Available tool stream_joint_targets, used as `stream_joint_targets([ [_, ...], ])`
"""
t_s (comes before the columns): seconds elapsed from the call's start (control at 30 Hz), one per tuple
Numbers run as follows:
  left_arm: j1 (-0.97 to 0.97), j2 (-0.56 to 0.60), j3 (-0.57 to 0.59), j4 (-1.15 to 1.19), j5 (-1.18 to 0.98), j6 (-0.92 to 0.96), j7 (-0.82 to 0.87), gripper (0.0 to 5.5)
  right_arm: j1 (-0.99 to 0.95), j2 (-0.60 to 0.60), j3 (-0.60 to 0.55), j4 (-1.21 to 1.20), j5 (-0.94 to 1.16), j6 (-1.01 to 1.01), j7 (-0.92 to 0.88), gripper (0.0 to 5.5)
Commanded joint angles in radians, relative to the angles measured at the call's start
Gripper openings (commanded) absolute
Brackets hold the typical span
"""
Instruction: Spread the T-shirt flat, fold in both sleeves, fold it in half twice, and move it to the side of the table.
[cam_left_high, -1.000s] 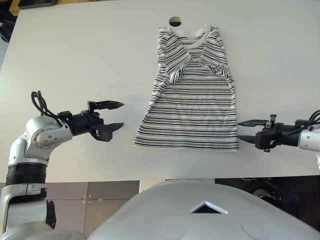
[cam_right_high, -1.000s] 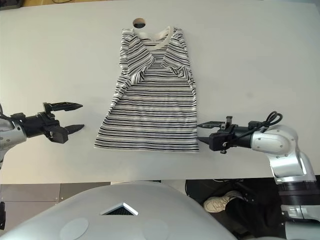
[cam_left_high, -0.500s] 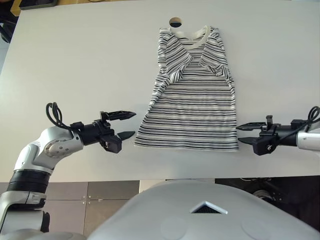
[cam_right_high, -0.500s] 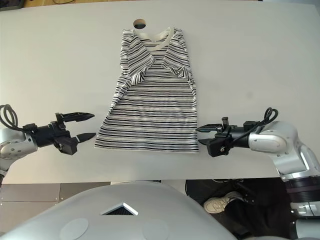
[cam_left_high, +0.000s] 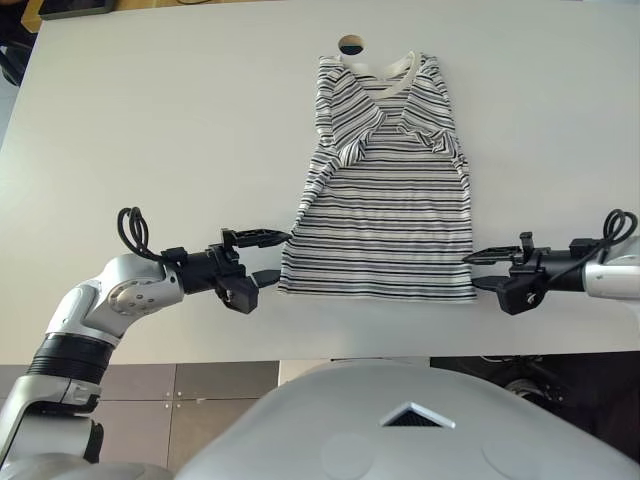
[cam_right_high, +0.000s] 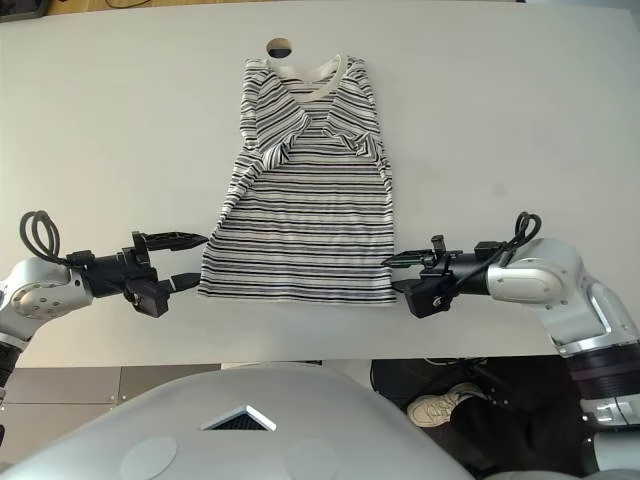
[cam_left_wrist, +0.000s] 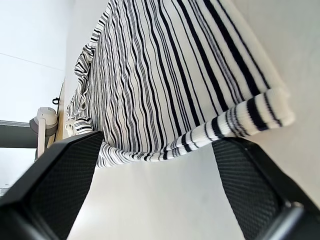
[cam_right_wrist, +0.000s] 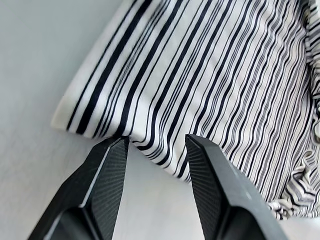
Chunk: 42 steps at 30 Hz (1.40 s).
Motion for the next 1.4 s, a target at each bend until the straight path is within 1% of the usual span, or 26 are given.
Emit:
stream_joint_targets([
  [0.03, 0.041, 0.004, -0.09, 0.039, 0.069, 0.04, -0.068, 3.77, 0.006, 0.021, 0.056, 0.023, -0.033, 0.008, 0.005, 2.09],
  [0.1, 0.035, 0.007, -0.101, 0.041, 0.063, 0.041, -0.067, 3.33, -0.001, 0.021, 0.065, 0.027, -0.031, 0.013, 0.004, 2.09],
  [0.13, 0.033, 0.008, -0.107, 0.041, 0.061, 0.042, -0.067, 3.22, -0.004, 0.02, 0.07, 0.028, -0.027, 0.018, 0.007, 2.09],
  [0.3, 0.02, 0.011, -0.13, 0.039, 0.056, 0.045, -0.068, 2.33, -0.005, 0.007, 0.084, 0.022, -0.004, 0.044, 0.018, 1.19],
  [0.33, 0.018, 0.012, -0.132, 0.039, 0.056, 0.046, -0.067, 2.3, -0.004, 0.004, 0.083, 0.019, 0.0, 0.046, 0.019, 1.13],
  [0.37, 0.015, 0.014, -0.133, 0.037, 0.057, 0.046, -0.065, 2.03, -0.004, 0.001, 0.082, 0.016, 0.004, 0.048, 0.02, 0.86],
  [0.43, 0.01, 0.016, -0.138, 0.036, 0.054, 0.049, -0.063, 1.75, -0.01, 0.001, 0.084, 0.015, 0.009, 0.051, 0.024, 0.53],
  [0.5, -0.001, 0.017, -0.138, 0.036, 0.051, 0.049, -0.059, 1.3, -0.016, 0.001, 0.083, 0.015, 0.016, 0.052, 0.026, 0.1],
  [0.67, -0.015, 0.027, -0.146, 0.028, 0.003, 0.059, -0.084, 0.52, -0.019, -0.004, 0.079, 0.005, 0.038, 0.058, 0.031, 0.1],
  [0.77, 0.004, 0.057, -0.163, -0.032, -0.133, 0.095, -0.157, 0.13, -0.016, -0.007, 0.069, -0.003, 0.067, 0.058, 0.034, 0.1],
  [0.87, 0.053, 0.139, -0.187, -0.174, -0.364, 0.189, -0.282, 0.13, 0.013, -0.031, 0.039, -0.066, 0.226, 0.081, 0.07, 0.1],
  [0.93, 0.119, 0.241, -0.201, -0.322, -0.588, 0.319, -0.4, 0.13, 0.046, -0.066, 0.008, -0.114, 0.41, 0.113, 0.13, 0.1],
  [1.03, 0.199, 0.344, -0.187, -0.459, -0.78, 0.429, -0.516, 0.13, 0.086, -0.094, -0.045, -0.146, 0.634, 0.15, 0.221, 0.1],
  [1.1, 0.208, 0.326, -0.14, -0.523, -0.899, 0.454, -0.522, 0.13, 0.106, -0.092, -0.089, -0.165, 0.753, 0.165, 0.267, 0.1],
  [1.17, 0.196, 0.296, -0.094, -0.539, -0.939, 0.46, -0.524, 0.13, 0.112, -0.08, -0.119, -0.175, 0.798, 0.177, 0.289, 0.1],
  [1.3, 0.08, 0.124, -0.015, -0.481, -0.979, 0.525, -0.451, 0.13, -0.01, 0.071, -0.157, -0.086, 0.721, 0.168, 0.176, 0.1],
  [1.4, -0.005, 0.016, 0.017, -0.4, -0.904, 0.582, -0.39, 0.13, -0.1, 0.157, -0.164, -0.028, 0.621, 0.191, 0.072, 0.1],
])
